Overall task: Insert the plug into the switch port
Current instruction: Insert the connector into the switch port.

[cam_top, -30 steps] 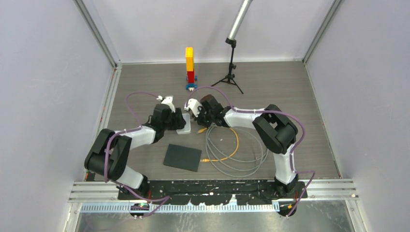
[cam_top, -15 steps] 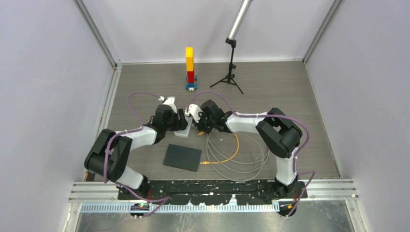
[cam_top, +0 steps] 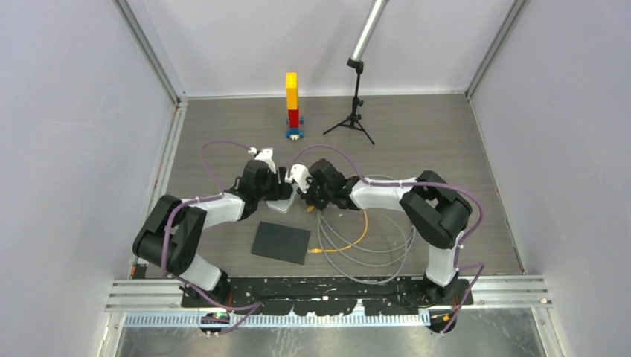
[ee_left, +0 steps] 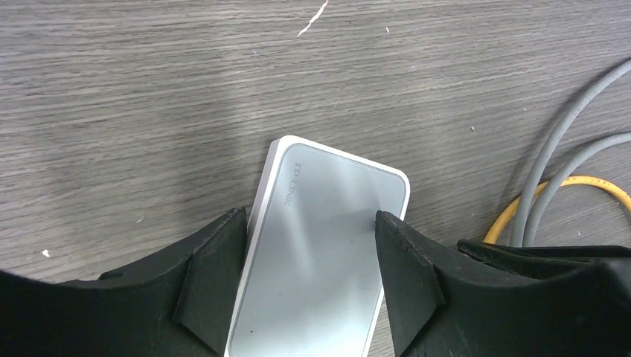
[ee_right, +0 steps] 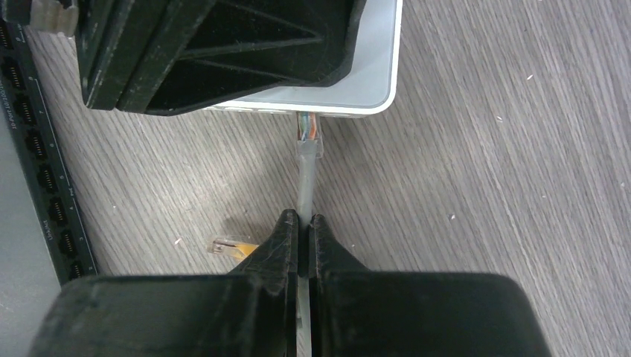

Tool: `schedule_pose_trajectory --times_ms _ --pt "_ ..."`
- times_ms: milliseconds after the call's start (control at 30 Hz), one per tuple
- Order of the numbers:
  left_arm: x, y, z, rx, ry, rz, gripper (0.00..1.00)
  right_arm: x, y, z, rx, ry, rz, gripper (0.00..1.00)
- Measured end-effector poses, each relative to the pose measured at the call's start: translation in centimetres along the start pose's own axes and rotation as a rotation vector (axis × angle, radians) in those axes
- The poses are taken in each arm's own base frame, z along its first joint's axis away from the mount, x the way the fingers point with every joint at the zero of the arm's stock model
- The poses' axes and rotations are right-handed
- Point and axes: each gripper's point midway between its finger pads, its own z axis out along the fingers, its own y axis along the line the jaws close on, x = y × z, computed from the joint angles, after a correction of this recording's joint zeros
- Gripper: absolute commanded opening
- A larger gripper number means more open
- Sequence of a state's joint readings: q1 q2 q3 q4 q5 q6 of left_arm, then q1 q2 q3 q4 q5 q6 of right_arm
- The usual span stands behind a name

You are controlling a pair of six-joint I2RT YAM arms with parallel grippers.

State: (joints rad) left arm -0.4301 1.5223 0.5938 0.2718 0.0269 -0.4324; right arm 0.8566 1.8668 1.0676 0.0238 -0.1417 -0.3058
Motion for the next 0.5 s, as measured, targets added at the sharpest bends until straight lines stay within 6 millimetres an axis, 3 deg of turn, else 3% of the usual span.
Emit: schedule_pose_trajectory --times_ms 500 --pt "-0.3 0.2 0.3 -0.020 -0.009 -0.019 0.62 0.2 -0.6 -1.1 0.064 0.010 0.008 0.01"
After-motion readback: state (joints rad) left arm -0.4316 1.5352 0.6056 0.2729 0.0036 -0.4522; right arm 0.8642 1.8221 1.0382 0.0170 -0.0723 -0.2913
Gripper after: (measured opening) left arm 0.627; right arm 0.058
